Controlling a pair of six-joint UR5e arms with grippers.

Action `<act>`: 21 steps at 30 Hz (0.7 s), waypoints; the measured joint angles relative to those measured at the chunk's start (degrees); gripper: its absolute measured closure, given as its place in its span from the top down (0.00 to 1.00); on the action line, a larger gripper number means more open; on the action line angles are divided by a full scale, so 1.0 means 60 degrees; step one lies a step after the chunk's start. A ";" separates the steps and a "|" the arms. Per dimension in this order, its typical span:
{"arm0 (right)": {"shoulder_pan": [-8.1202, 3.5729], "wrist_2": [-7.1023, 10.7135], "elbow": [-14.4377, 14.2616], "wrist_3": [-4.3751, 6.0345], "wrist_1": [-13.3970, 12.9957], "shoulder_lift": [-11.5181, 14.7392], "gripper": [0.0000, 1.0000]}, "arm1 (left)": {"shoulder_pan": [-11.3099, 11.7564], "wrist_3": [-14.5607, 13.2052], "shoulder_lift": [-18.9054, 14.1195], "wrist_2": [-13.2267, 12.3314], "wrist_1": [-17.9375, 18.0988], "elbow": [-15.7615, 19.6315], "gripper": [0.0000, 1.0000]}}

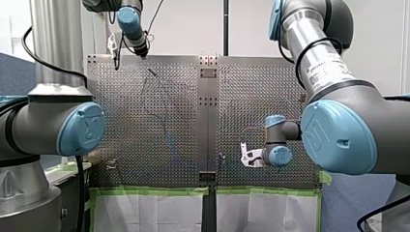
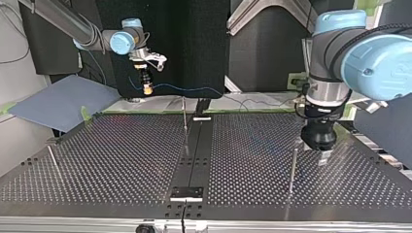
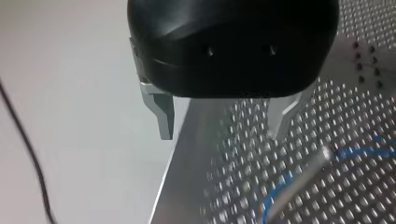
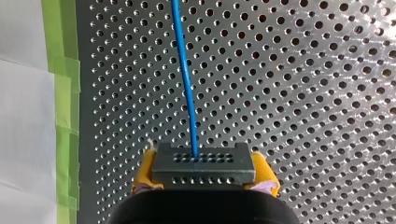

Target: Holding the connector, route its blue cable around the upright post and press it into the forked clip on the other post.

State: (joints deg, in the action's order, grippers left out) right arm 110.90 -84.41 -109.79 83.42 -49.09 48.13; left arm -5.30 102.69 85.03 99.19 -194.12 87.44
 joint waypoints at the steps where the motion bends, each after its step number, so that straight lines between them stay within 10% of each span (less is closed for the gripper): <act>1: -0.0001 0.0000 0.0001 0.0000 -0.0004 0.0000 0.00 | -0.0056 -0.0109 -0.0001 -0.0109 0.0109 0.0035 1.00; 11: -0.0015 0.0029 0.0005 0.0003 -0.0081 -0.0002 0.00 | -0.0473 -0.0814 0.0016 -0.0782 0.0956 0.0746 1.00; 21: -0.0022 0.0044 0.0006 0.0000 -0.0091 -0.0004 0.00 | -0.0706 -0.1336 0.0506 -0.0298 0.1754 0.1494 1.00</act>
State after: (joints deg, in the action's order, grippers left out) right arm 110.77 -84.15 -109.76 83.42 -49.64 48.11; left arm -9.54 94.67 88.07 97.40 -183.59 96.41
